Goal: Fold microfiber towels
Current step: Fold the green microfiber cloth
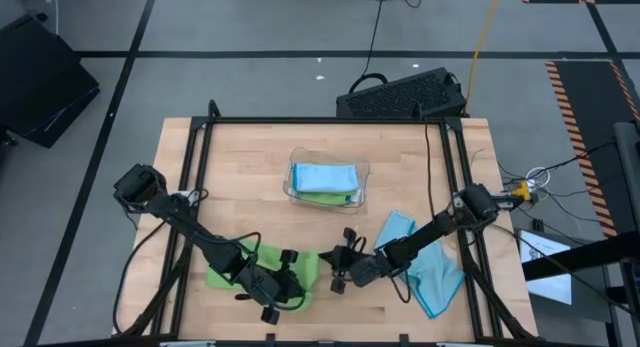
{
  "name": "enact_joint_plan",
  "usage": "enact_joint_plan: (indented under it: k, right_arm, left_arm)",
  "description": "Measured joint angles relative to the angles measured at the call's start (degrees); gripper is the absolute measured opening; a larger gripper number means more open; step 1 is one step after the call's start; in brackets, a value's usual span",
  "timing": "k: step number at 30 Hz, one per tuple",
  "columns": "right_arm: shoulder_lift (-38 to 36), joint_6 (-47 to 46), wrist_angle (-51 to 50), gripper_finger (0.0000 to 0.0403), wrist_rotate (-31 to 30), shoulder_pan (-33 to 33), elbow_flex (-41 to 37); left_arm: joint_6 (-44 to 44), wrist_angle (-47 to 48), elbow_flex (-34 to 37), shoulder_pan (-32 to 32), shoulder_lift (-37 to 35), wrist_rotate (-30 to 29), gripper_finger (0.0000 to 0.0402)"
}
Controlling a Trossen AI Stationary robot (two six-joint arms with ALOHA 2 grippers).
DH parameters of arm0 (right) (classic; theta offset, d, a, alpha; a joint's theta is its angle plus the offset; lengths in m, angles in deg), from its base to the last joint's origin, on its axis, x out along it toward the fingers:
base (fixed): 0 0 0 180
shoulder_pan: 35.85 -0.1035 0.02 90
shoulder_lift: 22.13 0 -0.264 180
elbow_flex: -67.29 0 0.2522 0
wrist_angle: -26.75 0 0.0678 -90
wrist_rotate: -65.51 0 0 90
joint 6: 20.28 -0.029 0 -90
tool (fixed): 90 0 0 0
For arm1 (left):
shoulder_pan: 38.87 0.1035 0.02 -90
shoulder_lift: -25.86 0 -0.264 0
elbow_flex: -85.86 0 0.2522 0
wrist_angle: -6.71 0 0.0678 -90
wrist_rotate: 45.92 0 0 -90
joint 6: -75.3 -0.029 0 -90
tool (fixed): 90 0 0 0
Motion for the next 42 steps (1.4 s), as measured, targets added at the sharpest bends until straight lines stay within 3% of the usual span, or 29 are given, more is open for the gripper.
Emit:
enact_joint_plan:
  k: [8, 15, 21, 27, 35, 42]
  right_arm:
    - [-4.57, -0.57, -5.67, 0.0026, 2.94, -0.67, -0.25]
    - [-5.43, -6.78, -6.40, 0.0136, 2.13, -4.18, -2.01]
    - [-5.16, -1.85, 0.96, 0.0235, -1.72, -4.77, -2.05]
    - [-2.38, -3.69, 6.02, 0.0299, -3.01, -4.74, -1.97]
    - [-0.09, -4.19, 6.68, 0.0293, -4.65, -4.48, -1.68]
    - [2.89, -4.37, 6.01, 0.0225, -6.01, -2.18, -1.68]
  left_arm:
    - [-1.84, -1.09, 0.00, 2.43, 0.00, -0.26, 0.0035]
    - [-2.00, 0.46, 0.00, 3.85, 0.00, 0.16, 0.0035]
    - [-1.37, 0.37, 0.00, 4.41, 0.00, 0.16, 0.0035]
    - [-1.01, -0.30, 0.00, 4.50, 0.00, 0.16, 0.0035]
    - [0.48, -0.43, 0.00, 4.47, 0.00, 0.16, 0.0035]
    - [0.26, -1.91, -0.02, 4.47, 0.00, 0.16, 0.0035]
